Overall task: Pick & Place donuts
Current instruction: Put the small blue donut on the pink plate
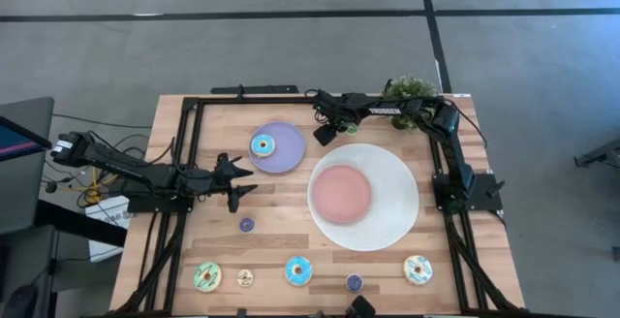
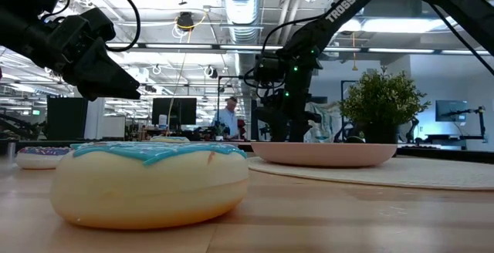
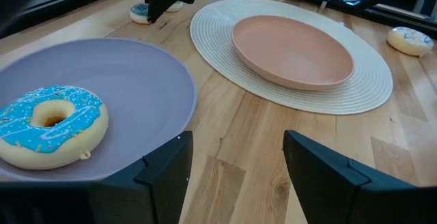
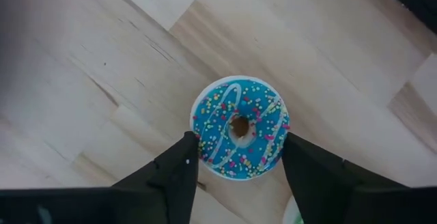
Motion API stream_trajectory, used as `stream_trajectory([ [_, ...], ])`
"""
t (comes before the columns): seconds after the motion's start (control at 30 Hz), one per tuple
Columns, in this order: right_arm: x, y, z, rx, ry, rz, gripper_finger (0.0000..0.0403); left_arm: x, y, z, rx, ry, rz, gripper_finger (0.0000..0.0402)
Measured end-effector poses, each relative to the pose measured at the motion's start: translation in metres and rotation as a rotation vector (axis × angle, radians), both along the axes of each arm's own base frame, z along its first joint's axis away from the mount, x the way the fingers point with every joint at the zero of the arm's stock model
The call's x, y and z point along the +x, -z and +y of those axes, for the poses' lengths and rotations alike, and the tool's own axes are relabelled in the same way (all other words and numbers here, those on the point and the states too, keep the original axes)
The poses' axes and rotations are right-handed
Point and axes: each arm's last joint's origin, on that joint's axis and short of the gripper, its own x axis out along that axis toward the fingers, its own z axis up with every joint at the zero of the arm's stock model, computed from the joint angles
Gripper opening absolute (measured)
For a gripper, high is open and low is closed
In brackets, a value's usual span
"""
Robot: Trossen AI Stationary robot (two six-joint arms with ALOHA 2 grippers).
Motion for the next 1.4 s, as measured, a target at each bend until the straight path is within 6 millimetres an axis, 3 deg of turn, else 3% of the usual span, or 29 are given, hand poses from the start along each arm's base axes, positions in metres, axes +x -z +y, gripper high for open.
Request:
stream_trajectory([
  [0.3,0.000,-0.001,0.001,-0.001,-0.002,-0.001,0.0154,0.000,0.000,0.000,0.000,0.000,0.000,0.0222],
  [0.53,0.002,-0.024,0.018,-0.013,-0.051,-0.019,0.0136,0.000,0.000,0.000,0.000,0.000,-0.001,0.0222],
  [0.67,-0.004,-0.045,0.045,-0.020,-0.104,-0.030,0.0135,0.000,0.000,0.000,0.000,0.000,-0.001,0.0222],
  [0.8,-0.024,-0.059,0.085,-0.008,-0.182,-0.105,0.0138,0.000,0.000,0.000,-0.001,0.003,-0.001,0.0222],
  [1.03,-0.070,-0.054,0.149,0.021,-0.157,-0.270,0.0135,0.000,-0.001,0.000,-0.002,0.002,-0.007,0.0222],
  [1.17,-0.071,-0.050,0.174,0.033,-0.208,-0.325,0.0136,0.002,-0.005,0.000,0.008,0.008,-0.049,0.0222],
  [1.4,-0.045,-0.036,0.194,0.043,-0.273,-0.336,0.0136,0.004,-0.012,-0.001,0.063,0.029,-0.108,0.0222],
])
